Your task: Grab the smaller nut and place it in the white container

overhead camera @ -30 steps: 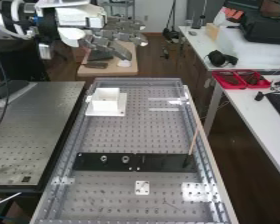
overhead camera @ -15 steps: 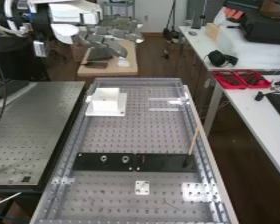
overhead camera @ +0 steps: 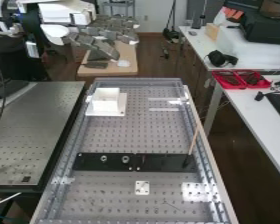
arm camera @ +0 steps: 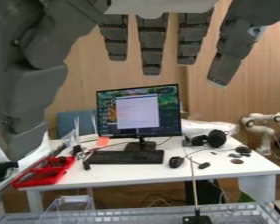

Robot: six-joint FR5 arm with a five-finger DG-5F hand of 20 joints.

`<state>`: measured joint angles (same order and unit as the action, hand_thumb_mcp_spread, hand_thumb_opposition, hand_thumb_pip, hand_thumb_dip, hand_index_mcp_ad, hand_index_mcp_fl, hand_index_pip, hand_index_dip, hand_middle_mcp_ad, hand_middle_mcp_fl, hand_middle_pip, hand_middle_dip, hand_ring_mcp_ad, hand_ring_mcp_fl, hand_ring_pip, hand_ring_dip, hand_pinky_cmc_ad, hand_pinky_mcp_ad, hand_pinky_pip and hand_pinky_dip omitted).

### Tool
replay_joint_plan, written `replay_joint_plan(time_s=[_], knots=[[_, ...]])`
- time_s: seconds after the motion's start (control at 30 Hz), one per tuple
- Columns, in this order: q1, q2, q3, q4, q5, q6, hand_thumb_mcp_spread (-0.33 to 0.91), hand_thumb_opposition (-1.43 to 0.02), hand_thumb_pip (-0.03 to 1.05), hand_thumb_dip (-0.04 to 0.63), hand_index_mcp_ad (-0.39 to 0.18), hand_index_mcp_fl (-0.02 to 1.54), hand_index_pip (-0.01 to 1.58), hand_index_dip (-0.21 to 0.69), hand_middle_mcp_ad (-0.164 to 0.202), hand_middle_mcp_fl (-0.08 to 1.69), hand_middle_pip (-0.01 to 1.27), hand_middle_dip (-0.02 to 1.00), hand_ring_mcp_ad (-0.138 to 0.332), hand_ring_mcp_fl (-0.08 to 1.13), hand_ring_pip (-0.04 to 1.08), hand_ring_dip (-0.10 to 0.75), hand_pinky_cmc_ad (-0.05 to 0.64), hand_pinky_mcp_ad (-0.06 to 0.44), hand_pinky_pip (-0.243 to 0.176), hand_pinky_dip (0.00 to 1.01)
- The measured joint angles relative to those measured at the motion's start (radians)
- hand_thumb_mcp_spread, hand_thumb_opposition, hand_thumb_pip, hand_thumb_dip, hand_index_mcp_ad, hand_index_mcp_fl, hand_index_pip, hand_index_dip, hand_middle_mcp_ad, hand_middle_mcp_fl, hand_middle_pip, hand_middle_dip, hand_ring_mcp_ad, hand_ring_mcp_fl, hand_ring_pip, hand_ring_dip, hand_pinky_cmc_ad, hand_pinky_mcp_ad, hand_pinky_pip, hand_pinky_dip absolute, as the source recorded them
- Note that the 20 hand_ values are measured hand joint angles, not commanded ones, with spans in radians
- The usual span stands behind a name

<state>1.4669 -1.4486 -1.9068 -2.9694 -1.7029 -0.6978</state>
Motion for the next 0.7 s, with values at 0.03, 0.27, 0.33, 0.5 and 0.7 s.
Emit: replay_joint_plan(time_s=[0.03, 0.27, 0.33, 0.5, 0.7], knots=[[-0.002, 0.001, -0.001, 0.0, 0.001, 0.002, 0.24, -0.76, 0.43, 0.131, -0.073, 0.05, 0.13, 0.009, 0.082, 0.12, 0.12, 0.26, 0.171, 0.0, 0.12, 0.101, 0.414, 0.33, -0.105, 0.53], [-0.004, 0.014, -0.003, -0.017, 0.01, -0.017, 0.25, -0.76, 0.43, 0.131, -0.075, 0.05, 0.13, 0.009, 0.086, 0.12, 0.12, 0.26, 0.176, 0.0, 0.12, 0.101, 0.414, 0.33, -0.105, 0.53], [-0.001, 0.017, -0.004, -0.02, 0.013, -0.022, 0.25, -0.76, 0.43, 0.131, -0.075, 0.05, 0.13, 0.009, 0.086, 0.12, 0.12, 0.26, 0.176, 0.0, 0.12, 0.101, 0.414, 0.33, -0.105, 0.53], [0.007, 0.026, -0.011, -0.022, 0.02, -0.025, 0.25, -0.76, 0.43, 0.131, -0.073, 0.05, 0.13, 0.009, 0.082, 0.12, 0.12, 0.26, 0.176, 0.0, 0.12, 0.101, 0.417, 0.33, -0.105, 0.54], [0.009, 0.035, -0.022, -0.01, 0.026, -0.022, 0.25, -0.76, 0.43, 0.131, -0.075, 0.05, 0.13, 0.009, 0.086, 0.13, 0.12, 0.26, 0.176, 0.0, 0.12, 0.101, 0.414, 0.33, -0.105, 0.54]])
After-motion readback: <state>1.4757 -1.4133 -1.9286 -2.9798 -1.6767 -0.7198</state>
